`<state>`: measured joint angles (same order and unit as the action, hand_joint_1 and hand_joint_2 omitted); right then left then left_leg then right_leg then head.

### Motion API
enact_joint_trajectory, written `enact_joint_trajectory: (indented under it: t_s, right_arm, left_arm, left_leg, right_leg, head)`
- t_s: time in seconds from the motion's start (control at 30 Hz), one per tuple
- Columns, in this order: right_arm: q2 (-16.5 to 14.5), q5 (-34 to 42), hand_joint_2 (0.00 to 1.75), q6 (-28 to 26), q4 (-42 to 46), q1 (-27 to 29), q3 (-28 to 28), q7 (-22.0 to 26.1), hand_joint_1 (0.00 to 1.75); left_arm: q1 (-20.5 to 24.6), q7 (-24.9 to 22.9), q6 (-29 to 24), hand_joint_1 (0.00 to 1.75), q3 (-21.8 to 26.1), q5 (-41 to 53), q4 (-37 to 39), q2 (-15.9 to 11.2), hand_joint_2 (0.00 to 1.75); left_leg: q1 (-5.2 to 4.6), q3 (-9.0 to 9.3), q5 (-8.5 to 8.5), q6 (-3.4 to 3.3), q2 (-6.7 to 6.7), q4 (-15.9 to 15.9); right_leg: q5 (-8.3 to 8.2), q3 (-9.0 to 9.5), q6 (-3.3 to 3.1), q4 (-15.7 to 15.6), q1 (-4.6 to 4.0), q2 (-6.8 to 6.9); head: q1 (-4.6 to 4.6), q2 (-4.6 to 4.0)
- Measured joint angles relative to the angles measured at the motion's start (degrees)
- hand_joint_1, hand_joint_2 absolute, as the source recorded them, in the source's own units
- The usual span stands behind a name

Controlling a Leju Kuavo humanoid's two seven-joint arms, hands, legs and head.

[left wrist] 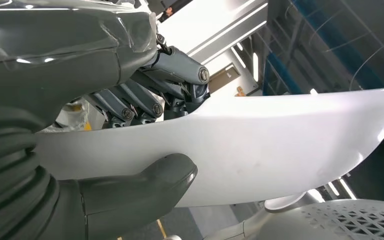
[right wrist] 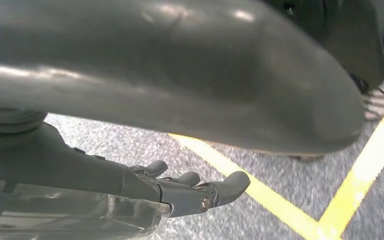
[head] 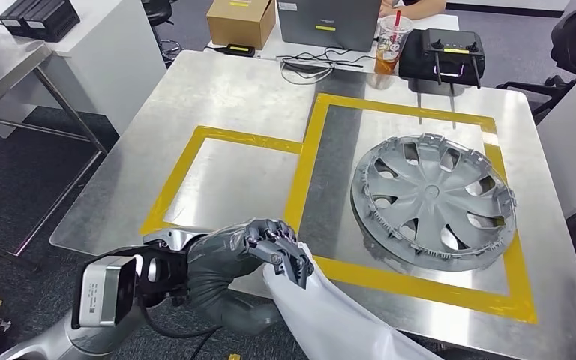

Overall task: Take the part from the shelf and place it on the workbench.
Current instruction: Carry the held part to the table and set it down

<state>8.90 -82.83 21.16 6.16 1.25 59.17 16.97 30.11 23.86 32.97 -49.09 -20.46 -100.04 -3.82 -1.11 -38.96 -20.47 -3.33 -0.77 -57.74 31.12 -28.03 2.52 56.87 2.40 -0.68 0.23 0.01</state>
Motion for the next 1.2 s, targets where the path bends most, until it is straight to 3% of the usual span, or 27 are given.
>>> enact_joint_trajectory:
  t_s: [0.07,0.1,0.17,0.23,0.27,0.33,0.37,0.4,0.5,0.57,0.6,0.67,0.73,0.77,0.87,0.9,1.0,1.1,1.13,1.2]
  right_arm:
    - [0.1,0.0,0.00,0.0,0.0,-0.1,0.0,0.0,0.00]
    - [0.2,0.0,0.00,0.0,0.0,-0.1,0.0,0.0,0.00]
    - [0.5,0.0,0.00,-0.2,0.0,-0.2,-0.1,0.0,0.00]
    - [0.7,0.0,0.00,-0.3,0.0,-0.2,-0.1,0.0,0.00]
    - [0.7,0.0,0.00,-0.4,0.0,-0.1,-0.1,-0.1,0.00]
    - [0.8,-0.1,0.00,-0.5,0.0,-0.1,-0.3,-0.1,0.00]
    - [0.8,-0.1,0.00,-0.5,0.0,-0.1,-0.4,-0.1,0.00]
    - [0.9,0.0,0.00,-0.4,0.0,-0.1,-0.4,0.0,0.00]
    - [1.1,0.9,0.00,0.2,0.0,-0.2,-0.4,0.5,0.00]
    - [1.2,1.4,0.00,0.5,-0.1,-0.3,-0.4,0.7,0.00]
    - [1.3,1.5,0.00,0.6,-0.1,-0.3,-0.4,0.7,0.00]
    - [1.4,1.6,0.00,0.9,-0.1,-0.3,-0.4,0.9,0.00]
    - [1.5,1.7,0.00,1.3,-0.2,-0.2,-0.4,1.0,0.00]
    - [1.5,1.8,0.00,1.4,-0.3,-0.2,-0.4,1.1,0.00]
    - [1.5,1.9,0.00,1.4,-0.5,-0.3,-0.4,1.2,0.00]
    - [1.5,2.0,0.00,1.4,-0.5,-0.3,-0.4,1.2,0.00]
    - [1.4,2.0,0.00,1.4,-0.5,-0.3,-0.4,1.3,0.00]
    - [1.2,1.9,0.00,1.4,-1.0,-0.4,-0.4,1.8,0.00]
    - [1.2,1.8,0.00,1.4,-1.2,-0.4,-0.4,2.0,0.00]
    - [1.3,1.6,0.00,1.3,-1.3,-0.6,-0.5,2.0,0.00]
  left_arm:
    - [0.0,0.1,0.0,1.69,0.2,0.0,-0.5,0.0,1.75]
    - [0.0,0.1,0.0,1.69,0.3,0.0,-0.6,0.0,1.75]
    - [-0.2,0.1,0.1,1.69,0.4,0.0,-0.6,0.0,1.75]
    - [-0.6,0.1,0.1,1.69,0.4,0.0,-0.6,0.0,1.75]
    - [-0.7,0.1,0.1,1.69,0.4,0.0,-0.5,0.0,1.75]
    - [-0.8,0.1,0.1,1.69,0.4,0.0,-0.5,0.0,1.75]
    - [-0.9,0.2,0.1,1.69,0.4,0.0,-0.6,0.0,1.75]
    - [-0.9,0.2,0.0,1.69,0.5,0.1,-0.6,0.0,1.75]
    - [-1.1,0.3,-0.1,1.69,0.7,0.4,-0.8,0.0,1.75]
    - [-1.1,0.4,-0.1,1.69,0.9,0.6,-1.1,0.0,1.75]
    - [-1.1,0.4,-0.1,1.69,0.9,0.6,-1.3,0.0,1.75]
    - [-1.2,0.3,-0.1,1.69,0.9,0.5,-1.4,-0.1,1.75]
    - [-1.2,0.2,0.0,1.69,0.8,0.2,-1.4,-0.1,1.75]
    - [-1.2,0.0,0.1,1.69,0.8,0.1,-1.4,-0.1,1.75]
    - [-1.1,-0.3,0.3,1.69,0.7,0.0,-1.4,-0.1,1.75]
    - [-1.1,-0.4,0.3,1.69,0.7,0.0,-1.4,0.0,1.75]
    - [-1.0,-0.5,0.4,1.69,0.7,0.1,-1.5,0.0,1.75]
    - [-0.2,-1.6,0.4,1.69,0.2,0.4,-1.9,0.2,1.75]
    - [0.2,-2.1,0.2,1.69,-0.1,0.5,-2.0,0.3,1.75]
    - [0.8,-2.9,-0.1,1.69,-0.7,0.8,-2.0,0.5,1.75]
  left_leg:
    - [0.21,1.37,0.10,-0.06,-0.05,1.5]
    - [0.32,2.07,0.05,-0.14,-0.06,2.2]
    - [0.18,2.70,-0.38,-0.42,-0.21,2.6]
    - [0.03,3.00,-0.95,-0.54,-0.56,2.5]
    - [0.00,3.23,-1.30,-0.50,-0.78,2.3]
    - [-0.01,3.66,-2.21,-0.22,-1.16,1.6]
    - [-0.17,3.70,-2.78,0.02,-1.30,0.9]
    - [-0.31,3.65,-3.26,0.25,-1.40,0.4]
    - [-0.48,3.57,-4.01,0.72,-1.48,-0.4]
    - [-0.33,3.08,-5.16,1.31,-1.06,-1.8]
    - [-0.15,2.19,-6.44,1.74,-0.73,-4.0]
    - [0.42,-1.20,-9.88,2.60,-0.09,-11.4]
    - [1.01,-4.44,-11.61,3.07,0.20,-17.4]
    - [1.19,-4.61,-10.89,3.11,0.27,-17.3]
    - [1.32,-0.37,-5.68,2.69,0.30,-8.4]
    - [1.30,0.67,-4.73,2.56,0.27,-6.4]
    - [1.24,1.88,-4.31,2.33,-0.01,-4.1]
    - [0.96,4.34,-3.94,1.26,-0.15,0.2]
    - [0.91,4.67,-3.72,0.89,0.11,0.6]
    - [0.75,4.99,-3.62,0.33,0.36,1.0]
  right_leg:
    - [0.78,-0.12,0.00,0.8,-0.20,0.19]
    - [1.70,-1.30,-0.24,3.1,-0.33,0.28]
    - [4.16,-6.21,-0.85,10.9,-0.56,0.34]
    - [4.77,-10.68,-0.70,16.3,-0.83,0.32]
    - [3.40,-11.33,-0.16,15.7,-0.90,0.32]
    - [-1.51,-9.63,1.18,8.7,-0.81,0.34]
    - [-3.60,-8.34,1.36,5.0,-0.79,0.34]
    - [-4.84,-7.43,1.05,2.6,-0.79,0.32]
    - [-5.24,-6.77,-0.75,1.7,-0.81,0.26]
    - [-5.14,-6.39,-1.42,1.6,-0.48,0.19]
    - [-5.06,-6.11,-1.74,1.5,-0.26,0.16]
    - [-4.82,-5.70,-2.08,1.5,-0.29,0.12]
    - [-4.72,-5.53,-2.15,1.5,-0.30,0.03]
    - [-4.69,-5.45,-2.15,1.5,-0.30,-0.09]
    - [-4.56,-5.07,-1.99,1.5,-0.32,-0.63]
    - [-4.53,-4.99,-1.95,1.5,-0.33,-0.73]
    - [-4.50,-4.97,-1.88,1.5,-0.39,-0.83]
    - [-4.11,-5.44,-0.79,1.9,-0.40,-0.73]
    - [-3.37,-6.19,-0.59,3.3,-0.41,-0.52]
    - [-0.31,-9.63,-1.02,10.2,-0.56,-0.10]
  head:
    - [0.03,-0.01]
    - [0.08,-0.01]
    - [0.09,-0.01]
    - [0.07,-0.01]
    - [0.08,-0.01]
    - [0.10,-0.01]
    - [0.12,-0.01]
    - [0.09,-0.01]
    - [0.03,-0.01]
    - [-0.08,-0.01]
    - [-0.22,-0.01]
    - [-0.52,-0.01]
    - [-0.56,-0.01]
    - [-0.55,-0.01]
    - [-0.57,-0.01]
    - [-0.58,-0.01]
    - [-0.53,0.00]
    - [-0.42,0.01]
    - [-0.36,0.00]
    - [-0.18,-0.01]
